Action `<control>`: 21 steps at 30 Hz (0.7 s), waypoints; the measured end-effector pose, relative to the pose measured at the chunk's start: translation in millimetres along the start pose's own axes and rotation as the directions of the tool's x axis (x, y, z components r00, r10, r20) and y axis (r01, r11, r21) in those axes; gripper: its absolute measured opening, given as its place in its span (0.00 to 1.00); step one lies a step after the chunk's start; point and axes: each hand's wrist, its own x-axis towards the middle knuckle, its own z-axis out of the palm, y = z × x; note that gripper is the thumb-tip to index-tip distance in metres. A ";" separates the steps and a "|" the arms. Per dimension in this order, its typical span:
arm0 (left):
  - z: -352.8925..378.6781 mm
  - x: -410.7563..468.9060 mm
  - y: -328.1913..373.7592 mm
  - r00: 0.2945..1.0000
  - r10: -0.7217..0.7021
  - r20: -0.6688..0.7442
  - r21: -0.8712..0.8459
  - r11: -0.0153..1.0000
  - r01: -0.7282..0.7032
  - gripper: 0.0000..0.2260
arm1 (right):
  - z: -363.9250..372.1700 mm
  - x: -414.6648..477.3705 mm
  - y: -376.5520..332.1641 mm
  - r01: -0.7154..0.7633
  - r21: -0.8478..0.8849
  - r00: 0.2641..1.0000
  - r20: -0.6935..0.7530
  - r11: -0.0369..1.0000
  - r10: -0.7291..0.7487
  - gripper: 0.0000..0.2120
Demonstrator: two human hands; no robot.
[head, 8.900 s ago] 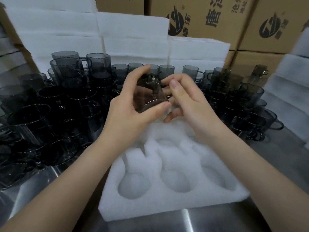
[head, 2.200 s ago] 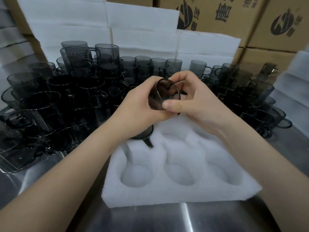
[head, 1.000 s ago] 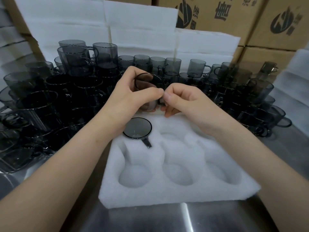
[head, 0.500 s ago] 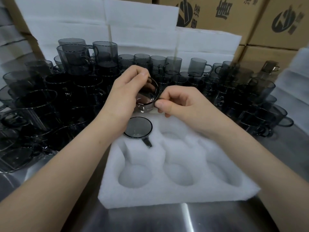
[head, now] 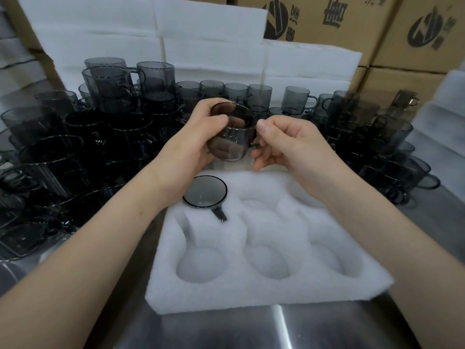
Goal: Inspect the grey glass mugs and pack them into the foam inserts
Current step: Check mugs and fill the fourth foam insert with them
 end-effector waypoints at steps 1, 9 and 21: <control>-1.0 -1.3 0.4 1.000 0.001 0.011 0.023 1.000 -0.001 0.15 | -0.4 0.0 0.5 -0.003 0.007 1.000 0.002 1.000 0.003 0.15; -1.3 -6.1 -1.4 0.998 0.068 0.010 0.142 0.987 -0.069 0.15 | 0.6 -0.4 1.4 0.025 -0.056 0.999 0.049 0.998 -0.022 0.15; 3.9 -7.8 -3.7 0.980 0.183 -0.078 0.357 0.923 -0.144 0.29 | 8.1 -3.8 -1.3 0.073 -0.078 0.996 0.050 0.994 -0.069 0.19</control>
